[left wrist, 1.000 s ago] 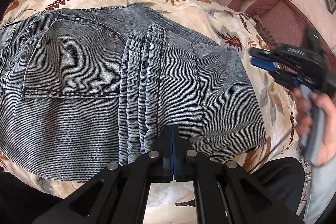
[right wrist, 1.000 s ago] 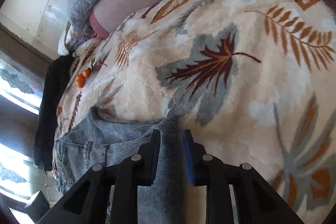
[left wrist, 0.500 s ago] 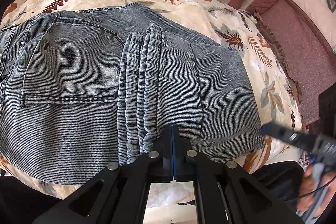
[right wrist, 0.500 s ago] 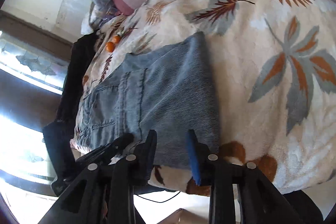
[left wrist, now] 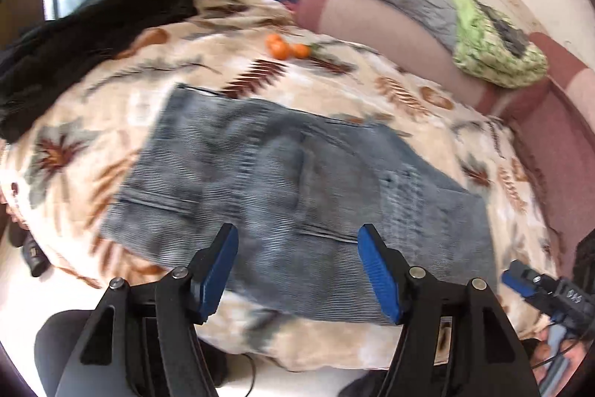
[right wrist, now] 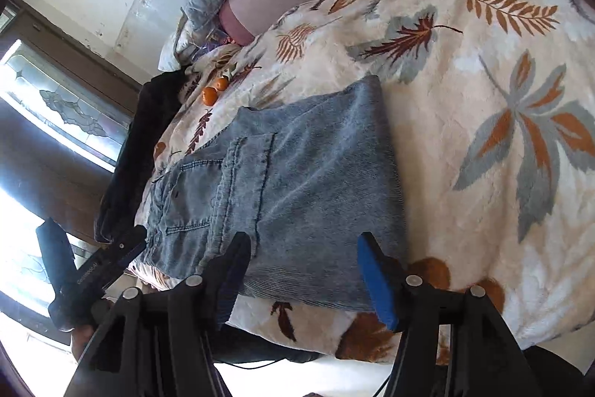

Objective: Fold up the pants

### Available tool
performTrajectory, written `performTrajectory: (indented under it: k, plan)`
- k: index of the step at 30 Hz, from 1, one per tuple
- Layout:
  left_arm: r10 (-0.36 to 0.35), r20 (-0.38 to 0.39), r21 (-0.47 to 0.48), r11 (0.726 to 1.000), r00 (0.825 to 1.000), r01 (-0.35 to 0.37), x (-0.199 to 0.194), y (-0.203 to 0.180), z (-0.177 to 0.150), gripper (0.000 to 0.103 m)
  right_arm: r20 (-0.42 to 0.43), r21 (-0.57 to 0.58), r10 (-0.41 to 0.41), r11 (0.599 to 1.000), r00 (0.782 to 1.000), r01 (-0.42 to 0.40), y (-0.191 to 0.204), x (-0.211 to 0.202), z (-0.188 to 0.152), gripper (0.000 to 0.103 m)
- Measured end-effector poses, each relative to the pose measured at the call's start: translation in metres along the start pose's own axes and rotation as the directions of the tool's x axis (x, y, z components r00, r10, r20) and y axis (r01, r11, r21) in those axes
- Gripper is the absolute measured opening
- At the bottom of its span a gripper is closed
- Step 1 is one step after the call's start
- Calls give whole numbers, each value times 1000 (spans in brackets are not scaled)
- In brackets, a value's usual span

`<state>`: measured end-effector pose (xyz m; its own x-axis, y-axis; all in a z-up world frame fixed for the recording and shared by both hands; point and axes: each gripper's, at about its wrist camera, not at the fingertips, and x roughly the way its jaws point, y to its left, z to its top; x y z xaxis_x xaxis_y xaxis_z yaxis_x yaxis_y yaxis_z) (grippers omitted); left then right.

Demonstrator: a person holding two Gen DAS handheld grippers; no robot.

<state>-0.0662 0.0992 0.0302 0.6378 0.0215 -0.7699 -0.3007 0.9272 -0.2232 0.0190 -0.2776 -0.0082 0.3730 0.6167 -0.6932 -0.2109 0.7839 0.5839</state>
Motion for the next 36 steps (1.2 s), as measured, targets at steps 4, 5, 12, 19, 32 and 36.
performTrajectory:
  k: [4, 5, 12, 19, 32, 36]
  plan:
    - [49, -9, -27, 998, 999, -50, 5, 25, 0, 68, -9, -66, -15, 998, 1000, 15, 35, 22, 17, 65]
    - [54, -11, -32, 998, 998, -54, 6, 31, -1, 68, -12, -85, -34, 996, 999, 32, 45, 31, 22, 66]
    - [57, 6, -47, 997, 998, -56, 12, 60, -4, 68, -36, -218, -178, 962, 983, 166, 96, 86, 44, 66]
    - [11, 15, -80, 997, 1000, -10, 18, 80, -3, 68, -85, -265, -396, 894, 914, 362, 81, 152, 52, 79]
    - [-168, 128, -502, 839, 977, 210, 0, 173, -17, 68, 70, -236, -223, 943, 972, 234, 98, 79, 3, 80]
    - [-219, 99, -524, 818, 971, 238, 7, 166, -14, 68, 111, -242, -187, 947, 976, 209, 89, 74, -17, 80]
